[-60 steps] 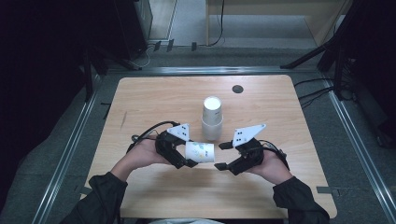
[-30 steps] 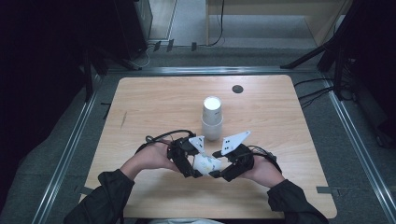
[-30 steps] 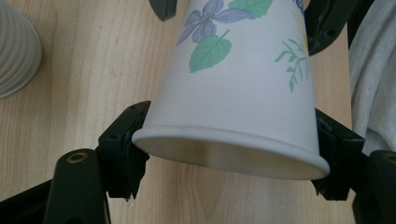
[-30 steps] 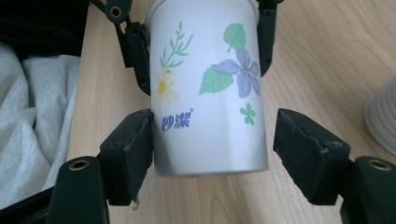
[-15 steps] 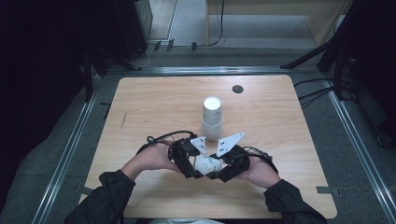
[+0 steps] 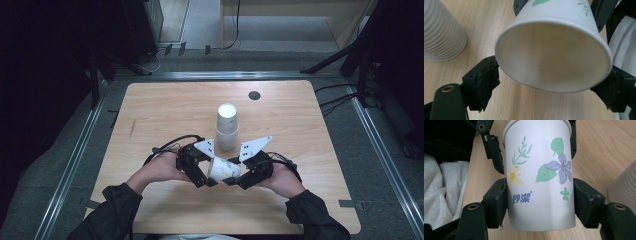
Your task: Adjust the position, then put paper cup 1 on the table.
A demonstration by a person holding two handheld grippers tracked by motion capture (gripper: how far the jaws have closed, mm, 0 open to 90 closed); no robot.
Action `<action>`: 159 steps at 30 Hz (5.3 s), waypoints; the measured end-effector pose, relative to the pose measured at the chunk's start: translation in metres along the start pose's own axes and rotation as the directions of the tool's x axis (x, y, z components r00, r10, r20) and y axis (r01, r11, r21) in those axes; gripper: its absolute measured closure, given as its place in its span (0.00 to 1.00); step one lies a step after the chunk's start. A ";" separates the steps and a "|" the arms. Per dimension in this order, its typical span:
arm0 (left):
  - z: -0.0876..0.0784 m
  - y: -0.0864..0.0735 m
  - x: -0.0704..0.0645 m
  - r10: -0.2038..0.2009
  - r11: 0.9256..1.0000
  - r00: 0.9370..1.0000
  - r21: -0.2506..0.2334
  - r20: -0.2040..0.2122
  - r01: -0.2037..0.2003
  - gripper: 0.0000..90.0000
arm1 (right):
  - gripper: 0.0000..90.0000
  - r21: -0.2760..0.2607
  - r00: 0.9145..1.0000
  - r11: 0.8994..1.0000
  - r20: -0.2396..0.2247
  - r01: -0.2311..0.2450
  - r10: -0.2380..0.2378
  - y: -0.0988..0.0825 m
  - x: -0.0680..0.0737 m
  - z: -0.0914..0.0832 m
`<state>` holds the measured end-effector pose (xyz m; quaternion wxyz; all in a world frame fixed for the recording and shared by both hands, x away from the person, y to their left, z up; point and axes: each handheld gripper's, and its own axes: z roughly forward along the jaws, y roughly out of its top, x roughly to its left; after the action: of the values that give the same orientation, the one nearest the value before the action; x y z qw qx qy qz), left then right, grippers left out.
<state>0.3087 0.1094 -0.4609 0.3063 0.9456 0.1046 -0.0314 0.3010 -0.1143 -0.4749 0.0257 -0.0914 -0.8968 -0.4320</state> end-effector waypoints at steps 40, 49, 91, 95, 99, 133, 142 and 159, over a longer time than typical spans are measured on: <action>-0.036 -0.025 -0.008 -0.205 0.901 0.977 -0.379 0.051 0.209 0.23 | 0.38 -0.153 0.989 0.988 -0.149 -0.015 -0.008 0.023 -0.014 0.002; -0.040 -0.026 -0.009 -0.190 0.902 0.980 -0.384 0.052 0.195 0.30 | 0.38 -0.145 0.988 0.989 -0.156 -0.011 -0.011 0.025 -0.014 0.002; -0.007 0.011 -0.009 0.016 0.998 1.000 -0.054 -0.007 -0.016 0.29 | 0.39 0.048 0.999 0.999 -0.044 0.010 -0.008 -0.003 0.000 0.022; -0.007 0.010 -0.007 0.005 0.996 1.000 -0.084 0.013 -0.004 0.25 | 0.38 0.038 0.999 0.999 -0.034 0.007 -0.006 -0.004 0.000 0.019; -0.009 0.010 -0.006 -0.004 0.992 1.000 -0.127 0.006 0.005 0.17 | 0.38 0.010 1.000 1.000 -0.022 -0.003 0.003 -0.004 -0.001 0.013; -0.025 -0.004 -0.008 -0.153 0.904 0.987 -0.399 0.042 0.157 0.16 | 0.38 -0.136 0.996 0.990 -0.083 -0.030 0.019 0.009 -0.009 0.005; -0.026 -0.006 -0.011 -0.154 0.897 0.988 -0.418 0.014 0.145 0.26 | 0.38 -0.135 0.994 0.990 -0.103 -0.034 0.020 0.012 -0.009 0.009; -0.041 -0.013 -0.006 -0.166 0.896 0.986 -0.421 -0.024 0.140 0.30 | 0.23 -0.075 0.999 0.997 -0.024 -0.032 0.030 0.008 -0.006 0.009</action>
<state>0.3002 0.1427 -0.4345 0.4947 0.8476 0.1918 -0.0044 0.3088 -0.1031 -0.4757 0.0391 -0.1015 -0.8780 -0.4662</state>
